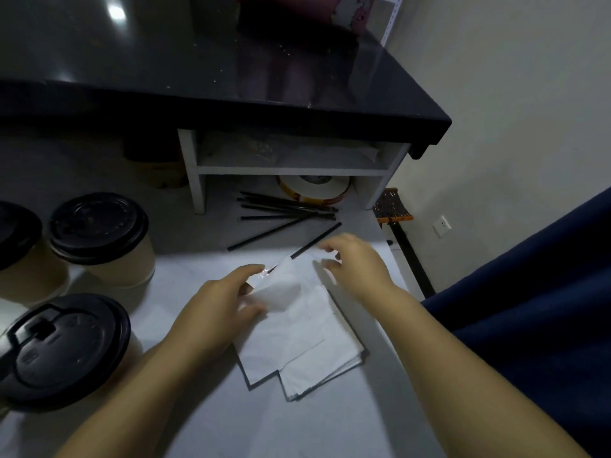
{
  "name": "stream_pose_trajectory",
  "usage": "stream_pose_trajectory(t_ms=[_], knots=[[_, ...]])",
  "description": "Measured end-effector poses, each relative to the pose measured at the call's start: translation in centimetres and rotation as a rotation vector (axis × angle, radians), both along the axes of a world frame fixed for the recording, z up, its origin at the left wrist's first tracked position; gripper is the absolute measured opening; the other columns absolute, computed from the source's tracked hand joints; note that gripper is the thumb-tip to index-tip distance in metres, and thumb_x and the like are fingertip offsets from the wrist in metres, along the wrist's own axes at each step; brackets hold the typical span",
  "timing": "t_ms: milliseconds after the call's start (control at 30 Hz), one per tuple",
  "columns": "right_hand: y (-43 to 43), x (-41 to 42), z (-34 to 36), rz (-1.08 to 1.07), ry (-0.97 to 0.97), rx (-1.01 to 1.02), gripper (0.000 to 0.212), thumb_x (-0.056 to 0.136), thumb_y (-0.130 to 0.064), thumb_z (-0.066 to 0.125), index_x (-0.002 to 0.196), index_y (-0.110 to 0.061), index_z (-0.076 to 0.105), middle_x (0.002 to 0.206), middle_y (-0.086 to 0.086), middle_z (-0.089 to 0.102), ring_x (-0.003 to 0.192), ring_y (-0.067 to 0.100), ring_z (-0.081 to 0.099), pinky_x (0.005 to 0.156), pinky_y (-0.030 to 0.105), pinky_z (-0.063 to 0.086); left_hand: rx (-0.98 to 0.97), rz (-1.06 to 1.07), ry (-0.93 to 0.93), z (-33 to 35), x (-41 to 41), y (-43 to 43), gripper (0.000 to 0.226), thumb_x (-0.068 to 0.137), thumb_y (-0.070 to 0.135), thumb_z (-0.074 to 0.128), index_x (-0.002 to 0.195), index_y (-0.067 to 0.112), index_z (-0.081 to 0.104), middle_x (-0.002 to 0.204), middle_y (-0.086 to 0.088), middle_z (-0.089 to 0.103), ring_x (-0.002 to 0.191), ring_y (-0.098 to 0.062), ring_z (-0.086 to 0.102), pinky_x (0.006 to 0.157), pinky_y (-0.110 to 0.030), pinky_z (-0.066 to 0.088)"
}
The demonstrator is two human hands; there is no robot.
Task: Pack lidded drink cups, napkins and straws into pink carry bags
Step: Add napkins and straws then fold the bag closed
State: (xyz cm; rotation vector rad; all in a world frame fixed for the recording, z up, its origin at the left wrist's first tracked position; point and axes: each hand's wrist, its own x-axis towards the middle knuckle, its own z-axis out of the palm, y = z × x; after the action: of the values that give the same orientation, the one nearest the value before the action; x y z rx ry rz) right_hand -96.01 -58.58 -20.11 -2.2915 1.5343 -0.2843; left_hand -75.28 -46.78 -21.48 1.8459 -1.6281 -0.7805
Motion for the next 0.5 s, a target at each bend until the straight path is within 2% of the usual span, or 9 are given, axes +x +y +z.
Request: stream_pose_trajectory(t_ms=[100, 200, 267, 400, 500], knots=[[-3.0, 1.7, -0.4, 0.144, 0.271, -0.131, 0.040, 0.090, -0.016, 0.055, 0.129, -0.019, 0.051, 0.123, 0.010, 0.050, 0.113, 0.032, 0.045, 0.085, 0.038, 0.042, 0.010, 0.062, -0.046, 0.2, 0.7, -0.1, 0.035, 0.075, 0.029, 0.072, 0.107, 0.034, 0.061, 0.087, 0.014, 0.064, 0.086, -0.011, 0.059, 0.074, -0.030, 0.046], [-4.7, 3.2, -0.5, 0.252, 0.454, -0.173, 0.030, 0.092, -0.019, 0.051, 0.122, -0.018, 0.057, 0.121, 0.011, 0.051, 0.112, 0.034, 0.044, 0.084, 0.038, 0.038, 0.012, 0.084, -0.064, 0.4, 1.2, -0.2, 0.019, 0.074, 0.030, 0.071, 0.091, 0.034, 0.062, 0.083, 0.014, 0.065, 0.081, -0.013, 0.059, 0.072, -0.035, 0.049], [-5.4, 4.0, -0.5, 0.319, 0.475, -0.237, 0.025, 0.092, -0.022, 0.052, 0.114, -0.016, 0.061, 0.121, 0.011, 0.051, 0.114, 0.033, 0.042, 0.082, 0.036, 0.037, 0.007, 0.105, -0.065, 0.5, 1.3, -0.2, 0.015, 0.076, 0.031, 0.069, 0.086, 0.035, 0.060, 0.078, 0.015, 0.063, 0.077, -0.011, 0.057, 0.068, -0.034, 0.048], [-6.4, 5.1, -0.8, 0.425, 0.459, -0.300, 0.022, 0.090, -0.020, 0.054, 0.108, -0.013, 0.065, 0.138, 0.004, 0.042, 0.128, 0.031, 0.028, 0.094, 0.038, 0.035, 0.007, 0.144, -0.054, 0.5, 1.2, -0.5, 0.013, 0.078, 0.032, 0.067, 0.089, 0.033, 0.059, 0.079, 0.013, 0.063, 0.077, -0.011, 0.056, 0.068, -0.034, 0.048], [-7.1, 5.7, -0.8, 0.490, 0.476, -0.299, 0.021, 0.089, -0.012, 0.052, 0.106, -0.014, 0.064, 0.128, 0.000, 0.052, 0.130, 0.027, 0.027, 0.098, 0.036, 0.029, 0.021, 0.161, -0.058, 0.6, 1.2, -0.4, 0.013, 0.079, 0.033, 0.066, 0.091, 0.032, 0.059, 0.080, 0.012, 0.063, 0.077, -0.011, 0.056, 0.068, -0.034, 0.048]])
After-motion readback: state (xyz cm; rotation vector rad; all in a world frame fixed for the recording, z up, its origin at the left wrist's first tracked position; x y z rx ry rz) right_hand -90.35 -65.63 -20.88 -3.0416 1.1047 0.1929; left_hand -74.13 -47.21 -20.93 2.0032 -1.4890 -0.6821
